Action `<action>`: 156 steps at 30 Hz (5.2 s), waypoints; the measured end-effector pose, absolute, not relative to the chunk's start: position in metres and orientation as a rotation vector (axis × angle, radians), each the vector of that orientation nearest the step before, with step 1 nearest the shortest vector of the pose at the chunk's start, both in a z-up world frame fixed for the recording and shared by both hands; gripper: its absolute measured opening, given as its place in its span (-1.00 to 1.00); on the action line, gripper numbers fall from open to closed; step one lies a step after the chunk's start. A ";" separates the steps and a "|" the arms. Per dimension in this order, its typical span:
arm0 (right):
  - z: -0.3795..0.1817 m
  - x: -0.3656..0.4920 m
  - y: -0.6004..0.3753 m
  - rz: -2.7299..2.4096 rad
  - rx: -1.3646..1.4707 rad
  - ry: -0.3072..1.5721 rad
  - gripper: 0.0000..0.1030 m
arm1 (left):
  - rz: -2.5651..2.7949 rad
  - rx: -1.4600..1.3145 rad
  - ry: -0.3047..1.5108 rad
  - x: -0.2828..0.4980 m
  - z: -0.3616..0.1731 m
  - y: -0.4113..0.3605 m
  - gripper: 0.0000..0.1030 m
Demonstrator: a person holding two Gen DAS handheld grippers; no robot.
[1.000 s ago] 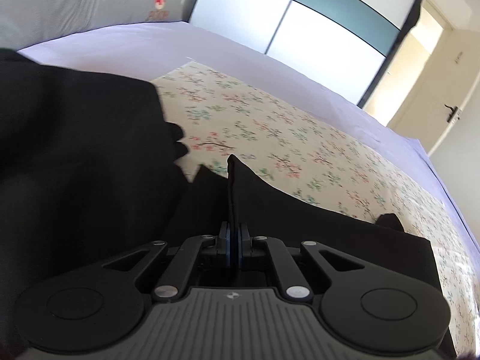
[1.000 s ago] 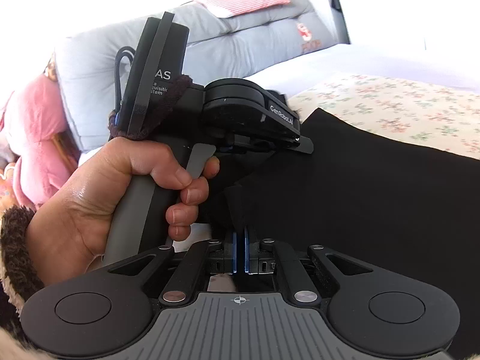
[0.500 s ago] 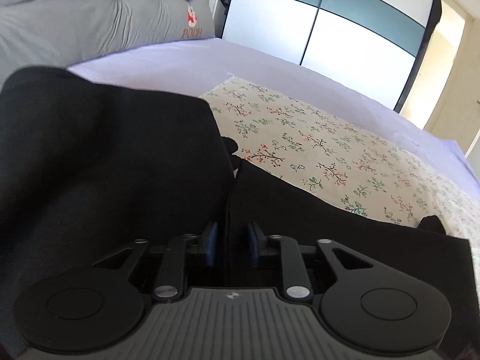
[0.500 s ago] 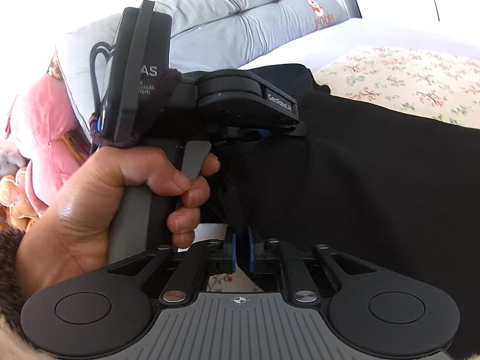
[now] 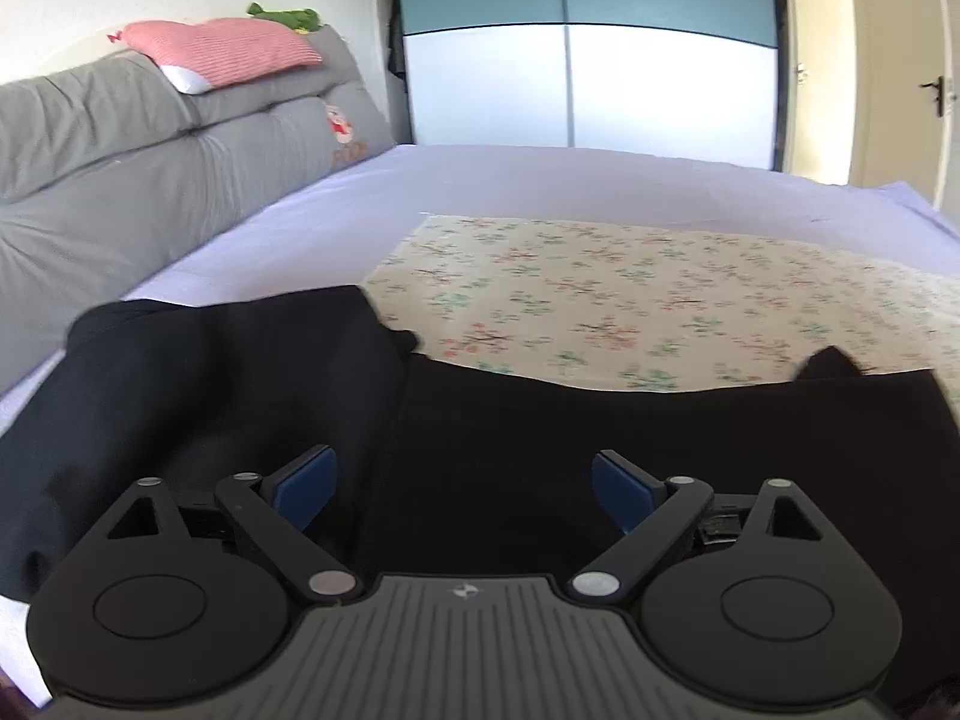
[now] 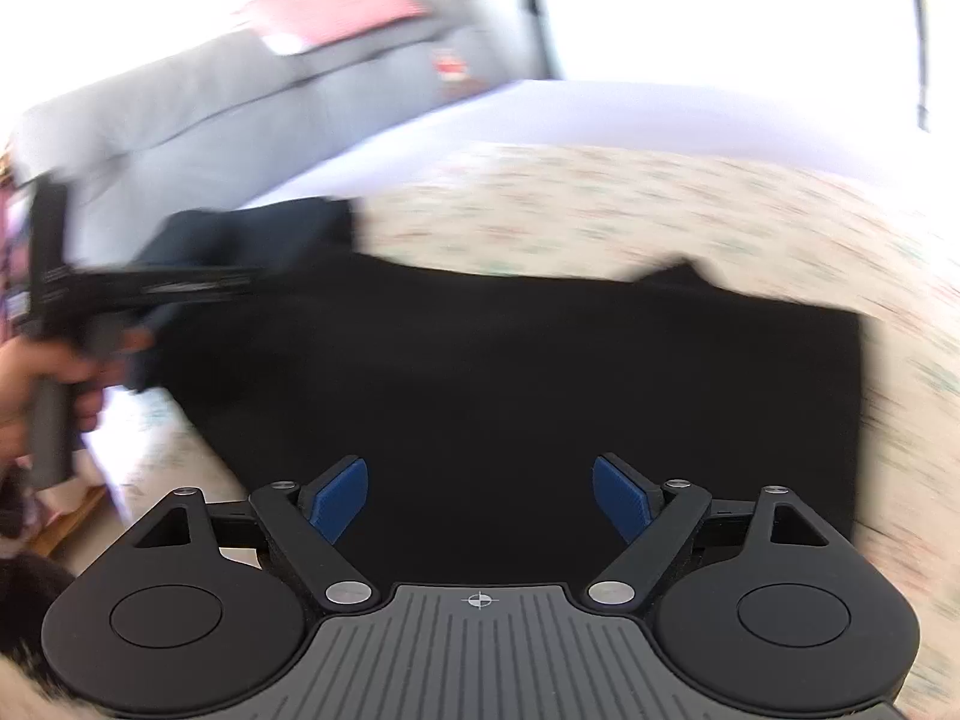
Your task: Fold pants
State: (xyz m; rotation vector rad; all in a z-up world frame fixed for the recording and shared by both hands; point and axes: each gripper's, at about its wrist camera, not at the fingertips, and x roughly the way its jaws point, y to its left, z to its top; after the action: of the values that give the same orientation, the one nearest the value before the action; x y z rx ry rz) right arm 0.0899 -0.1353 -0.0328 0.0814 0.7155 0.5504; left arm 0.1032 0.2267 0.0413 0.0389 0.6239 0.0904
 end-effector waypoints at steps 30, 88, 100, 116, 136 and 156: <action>-0.109 0.083 -0.296 0.584 0.735 1.076 -0.61 | -0.563 0.085 0.684 0.017 -0.025 0.022 1.00; -0.102 0.236 -0.322 0.345 0.808 0.748 -0.82 | -0.366 -0.018 0.612 -0.027 -0.010 -0.086 0.02; -0.093 0.162 -0.462 0.132 0.924 0.776 -0.81 | -0.602 -0.079 0.641 -0.076 0.004 -0.163 0.03; -0.026 0.160 -0.423 0.168 0.906 0.713 -0.80 | -0.551 -0.361 0.559 -0.062 0.038 -0.079 0.03; -0.017 0.226 -0.177 0.338 0.666 0.832 -0.79 | -0.165 -0.702 0.595 -0.024 -0.002 0.119 0.03; -0.015 0.234 -0.112 0.310 0.627 0.808 0.03 | 0.026 -0.597 0.557 -0.014 0.005 0.194 0.79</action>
State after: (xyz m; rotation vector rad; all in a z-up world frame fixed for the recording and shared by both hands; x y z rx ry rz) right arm 0.2339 -0.1119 -0.0146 0.6273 0.8083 0.3103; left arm -0.0135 0.1945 0.0045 -0.5967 0.5572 0.0264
